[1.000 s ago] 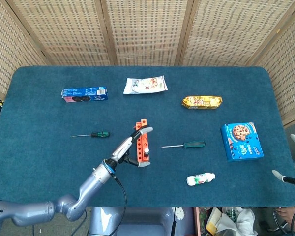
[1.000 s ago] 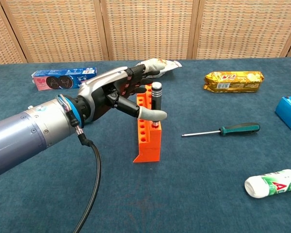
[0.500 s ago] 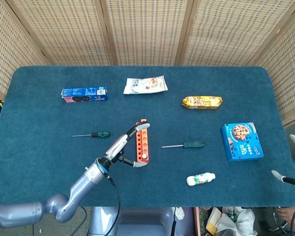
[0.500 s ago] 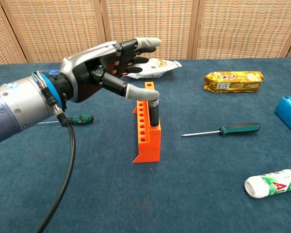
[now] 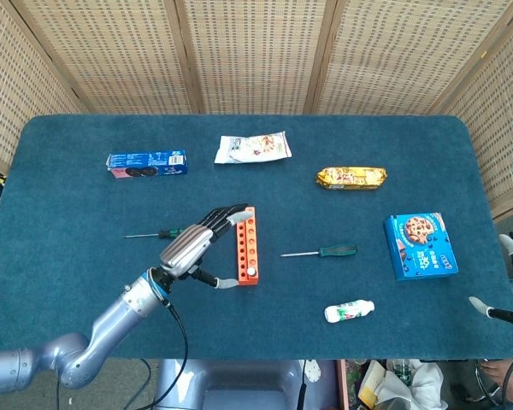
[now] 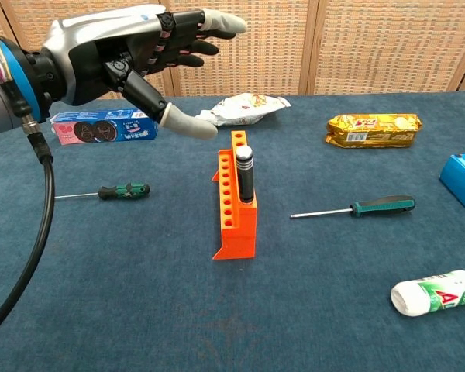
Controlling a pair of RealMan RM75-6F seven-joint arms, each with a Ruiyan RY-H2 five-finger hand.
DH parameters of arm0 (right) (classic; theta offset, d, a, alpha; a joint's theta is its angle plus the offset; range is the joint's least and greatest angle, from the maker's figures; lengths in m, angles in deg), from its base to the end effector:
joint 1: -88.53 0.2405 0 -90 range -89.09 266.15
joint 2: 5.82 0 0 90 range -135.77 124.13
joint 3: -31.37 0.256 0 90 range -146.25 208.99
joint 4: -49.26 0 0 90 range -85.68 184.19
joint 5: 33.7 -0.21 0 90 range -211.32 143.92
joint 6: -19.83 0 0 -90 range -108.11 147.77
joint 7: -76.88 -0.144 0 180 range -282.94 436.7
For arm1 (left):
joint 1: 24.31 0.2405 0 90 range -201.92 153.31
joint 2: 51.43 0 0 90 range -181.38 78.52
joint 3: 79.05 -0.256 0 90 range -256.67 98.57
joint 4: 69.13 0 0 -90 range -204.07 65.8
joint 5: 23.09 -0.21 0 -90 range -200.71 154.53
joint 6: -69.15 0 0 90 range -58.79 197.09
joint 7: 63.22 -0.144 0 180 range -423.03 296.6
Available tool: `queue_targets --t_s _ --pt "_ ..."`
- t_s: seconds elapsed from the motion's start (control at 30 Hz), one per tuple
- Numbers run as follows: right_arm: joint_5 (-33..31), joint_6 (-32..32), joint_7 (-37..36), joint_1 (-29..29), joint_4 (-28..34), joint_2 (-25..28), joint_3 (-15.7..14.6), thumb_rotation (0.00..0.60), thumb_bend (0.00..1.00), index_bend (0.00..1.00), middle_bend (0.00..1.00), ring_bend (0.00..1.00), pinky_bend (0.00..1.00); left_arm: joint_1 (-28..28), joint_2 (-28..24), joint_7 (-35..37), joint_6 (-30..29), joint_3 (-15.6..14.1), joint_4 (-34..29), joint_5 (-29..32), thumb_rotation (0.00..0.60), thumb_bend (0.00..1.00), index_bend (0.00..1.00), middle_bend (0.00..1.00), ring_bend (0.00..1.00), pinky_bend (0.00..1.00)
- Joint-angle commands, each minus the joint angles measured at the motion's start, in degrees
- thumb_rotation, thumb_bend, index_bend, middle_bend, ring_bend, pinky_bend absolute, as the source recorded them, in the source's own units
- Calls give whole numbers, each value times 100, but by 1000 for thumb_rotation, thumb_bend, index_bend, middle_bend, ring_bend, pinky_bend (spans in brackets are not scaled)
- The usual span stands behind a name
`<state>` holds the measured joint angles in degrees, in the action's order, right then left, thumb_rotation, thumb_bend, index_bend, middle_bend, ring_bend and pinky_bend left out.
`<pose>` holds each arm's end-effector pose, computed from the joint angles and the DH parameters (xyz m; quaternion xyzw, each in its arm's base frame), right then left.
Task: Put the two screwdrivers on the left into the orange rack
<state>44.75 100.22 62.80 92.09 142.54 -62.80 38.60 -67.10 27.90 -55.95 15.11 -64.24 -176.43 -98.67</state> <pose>-0.3338 -0.1887 0.2071 0.5123 -0.4577 0.4119 0.5987 -0.0511 0.2970 0.0298 -0.6807 -0.4810 -0.5265 0.1676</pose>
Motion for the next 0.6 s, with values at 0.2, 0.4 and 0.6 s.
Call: queue_targets --t_s 0.2,0.4,0.6 --pt "-28 -12 17 5 -8 -12 4 600 0 0 0 0 0 -466 -141 -2647 -29 -201 -680 865 600 0 0 0 0 0" --pt "-52 -42 9 17 -25 -15 9 600 0 0 0 0 0 -648 363 -3168 -318 -180 -373 1062 600 0 0 0 0 0" --pt "-87 -68 -21 23 -45 -11 21 600 0 0 0 0 0 -770 654 -3299 -396 -161 -117 1254 600 0 0 0 0 0"
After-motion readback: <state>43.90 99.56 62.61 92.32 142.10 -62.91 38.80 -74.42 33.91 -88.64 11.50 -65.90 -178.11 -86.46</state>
